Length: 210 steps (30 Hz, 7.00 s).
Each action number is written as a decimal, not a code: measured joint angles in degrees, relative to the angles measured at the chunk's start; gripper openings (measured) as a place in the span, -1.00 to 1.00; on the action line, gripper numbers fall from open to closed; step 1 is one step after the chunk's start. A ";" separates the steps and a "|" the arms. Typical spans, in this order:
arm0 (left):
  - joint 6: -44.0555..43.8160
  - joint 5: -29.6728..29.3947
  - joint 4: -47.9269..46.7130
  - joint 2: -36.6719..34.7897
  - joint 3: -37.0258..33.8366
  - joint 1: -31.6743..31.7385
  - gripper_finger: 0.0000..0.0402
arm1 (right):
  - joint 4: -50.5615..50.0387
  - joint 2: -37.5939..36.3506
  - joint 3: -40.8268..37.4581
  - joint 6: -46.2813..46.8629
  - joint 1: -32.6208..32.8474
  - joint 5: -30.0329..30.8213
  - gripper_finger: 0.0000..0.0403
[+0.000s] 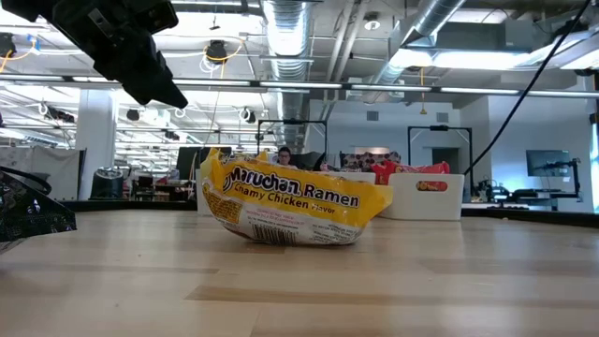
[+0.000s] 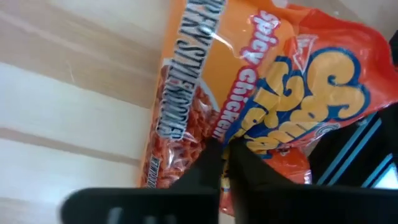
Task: Sort Maruchan noodles
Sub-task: Put the orange noodle pack into the right white bin
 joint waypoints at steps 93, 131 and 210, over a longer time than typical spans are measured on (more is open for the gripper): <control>-5.87 -0.24 -0.16 0.00 0.00 0.01 -1.00 | -14.84 0.74 14.96 -124.80 -61.83 61.04 -0.79; -5.47 -0.24 -1.02 0.00 0.00 0.01 -1.00 | -19.37 0.84 15.51 -111.92 -65.26 50.80 -0.45; -5.84 -0.26 -6.11 0.01 -0.02 0.00 -1.00 | -14.35 4.15 21.57 -103.28 -74.75 24.45 -0.76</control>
